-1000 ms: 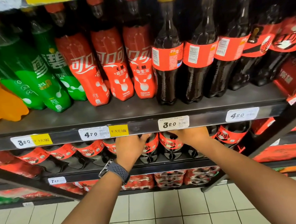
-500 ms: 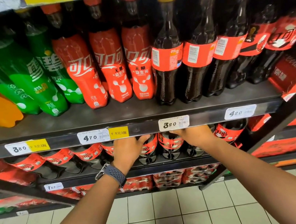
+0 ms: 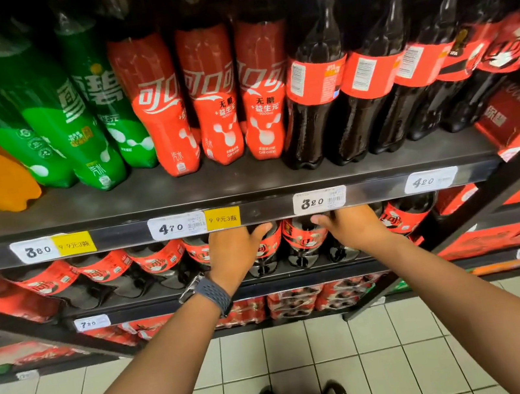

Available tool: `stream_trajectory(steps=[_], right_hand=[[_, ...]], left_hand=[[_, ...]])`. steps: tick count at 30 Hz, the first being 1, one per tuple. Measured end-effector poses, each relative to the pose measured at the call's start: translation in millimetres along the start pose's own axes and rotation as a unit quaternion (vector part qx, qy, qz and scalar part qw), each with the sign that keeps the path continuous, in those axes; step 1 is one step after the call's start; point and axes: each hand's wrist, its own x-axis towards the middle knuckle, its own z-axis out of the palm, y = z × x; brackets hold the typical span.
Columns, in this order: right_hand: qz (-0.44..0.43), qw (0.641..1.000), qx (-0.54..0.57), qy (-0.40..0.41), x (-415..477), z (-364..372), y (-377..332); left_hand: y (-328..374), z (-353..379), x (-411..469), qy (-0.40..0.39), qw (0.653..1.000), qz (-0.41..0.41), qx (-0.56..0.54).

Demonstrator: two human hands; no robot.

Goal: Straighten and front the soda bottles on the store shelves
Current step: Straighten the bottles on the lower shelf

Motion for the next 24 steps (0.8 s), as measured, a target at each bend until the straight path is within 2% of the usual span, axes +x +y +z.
stream_trajectory(steps=[3,5,8,10,15,18,22,24], right_hand=[[0.016,0.999,0.026,0.037,-20.0,3.3,10.3],[0.0,0.995,0.054,0.079,-36.1,1.4,18.3],[-0.038,0.99,0.027,0.133,-51.6,-5.4,32.7],[-0.022,0.985,0.004,0.171,-56.6,-12.1,45.1],[0.045,0.97,-0.039,0.236,-55.5,-31.9,88.3],[0.075,0.966,-0.048,0.242,-55.0,-44.1,109.8],[0.072,0.969,-0.058,0.228,-54.7,-55.9,129.8],[0.067,0.973,-0.026,0.219,-52.0,-60.3,136.7]], left_hand=[[0.2,0.8,-13.2,0.0,0.998,-0.047,-0.052],[3.4,5.2,-27.8,0.031,0.996,-0.052,-0.061],[13.4,12.7,-44.6,0.075,0.995,0.023,-0.065],[23.7,17.5,-49.1,0.059,0.993,0.066,-0.081],[61.6,30.4,-42.6,-0.002,0.988,0.1,-0.115],[90.1,38.5,-34.0,-0.013,0.985,0.114,-0.13],[126.1,50.5,-25.2,-0.011,0.988,0.107,-0.112],[140.2,57.3,-19.9,-0.019,0.99,0.103,-0.092]])
